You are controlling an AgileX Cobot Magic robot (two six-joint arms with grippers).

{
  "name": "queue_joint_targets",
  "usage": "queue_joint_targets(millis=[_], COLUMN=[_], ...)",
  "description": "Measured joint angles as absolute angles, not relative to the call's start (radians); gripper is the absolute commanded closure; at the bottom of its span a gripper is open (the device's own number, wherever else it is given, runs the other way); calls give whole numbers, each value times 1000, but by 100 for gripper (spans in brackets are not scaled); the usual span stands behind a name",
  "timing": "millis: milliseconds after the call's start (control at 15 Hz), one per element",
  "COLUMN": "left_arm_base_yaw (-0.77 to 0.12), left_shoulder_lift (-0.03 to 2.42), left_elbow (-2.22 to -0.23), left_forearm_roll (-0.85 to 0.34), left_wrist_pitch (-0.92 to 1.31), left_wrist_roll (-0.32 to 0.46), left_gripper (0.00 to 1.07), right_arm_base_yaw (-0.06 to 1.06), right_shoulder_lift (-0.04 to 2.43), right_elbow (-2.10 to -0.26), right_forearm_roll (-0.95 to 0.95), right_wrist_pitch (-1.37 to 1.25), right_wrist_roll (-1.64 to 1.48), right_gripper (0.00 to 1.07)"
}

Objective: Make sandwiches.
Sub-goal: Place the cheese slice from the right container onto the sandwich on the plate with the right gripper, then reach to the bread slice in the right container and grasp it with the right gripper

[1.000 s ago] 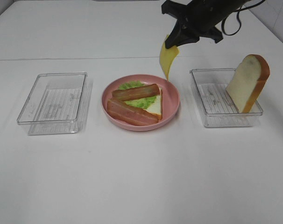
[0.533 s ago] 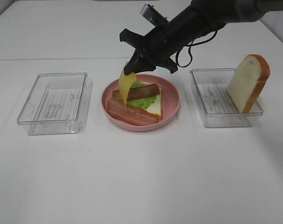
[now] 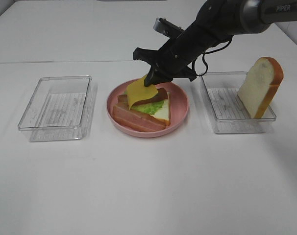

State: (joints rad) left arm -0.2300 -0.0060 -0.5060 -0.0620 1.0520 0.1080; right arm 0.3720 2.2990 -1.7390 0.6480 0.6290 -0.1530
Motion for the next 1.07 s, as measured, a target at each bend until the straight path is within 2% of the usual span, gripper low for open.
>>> queue_joint_targets(millis=[333,467,533,600,667,933,1067], left_arm_base_yaw=[-230,-230,-230,-230,-230,-230,-230], left_shoulder_lift=[-6,-6,-6,-6,-6,-6,-6], left_elbow=[-506,-506,-506,-506,-506,-506,-506], left_forearm_roll=[-62,-62,-62,-62,-62,-62,-62], left_wrist_pitch=[1052,1052,1052,1052,1052,1052,1052], left_wrist_roll=[108,108,108,108,108,108,108], left_gripper=[30,30,30,30,30,30,30], right_arm_base_yaw=[372,372,372,372,372,372,368], right_shoulder_lift=[2299,2299,2299,2299,2299,2267,2171], right_elbow=[-1739,-1739,-1739,-1739,-1739,-1739,-1739], right_forearm_roll=[502,498,498,498,497,456,391], right_wrist_pitch=[626,626,626,626,627,655,687], right_wrist_roll=[-38,-32,-32,-32,-32,-32,-18], right_gripper=[106,83,54,47,34,31,31])
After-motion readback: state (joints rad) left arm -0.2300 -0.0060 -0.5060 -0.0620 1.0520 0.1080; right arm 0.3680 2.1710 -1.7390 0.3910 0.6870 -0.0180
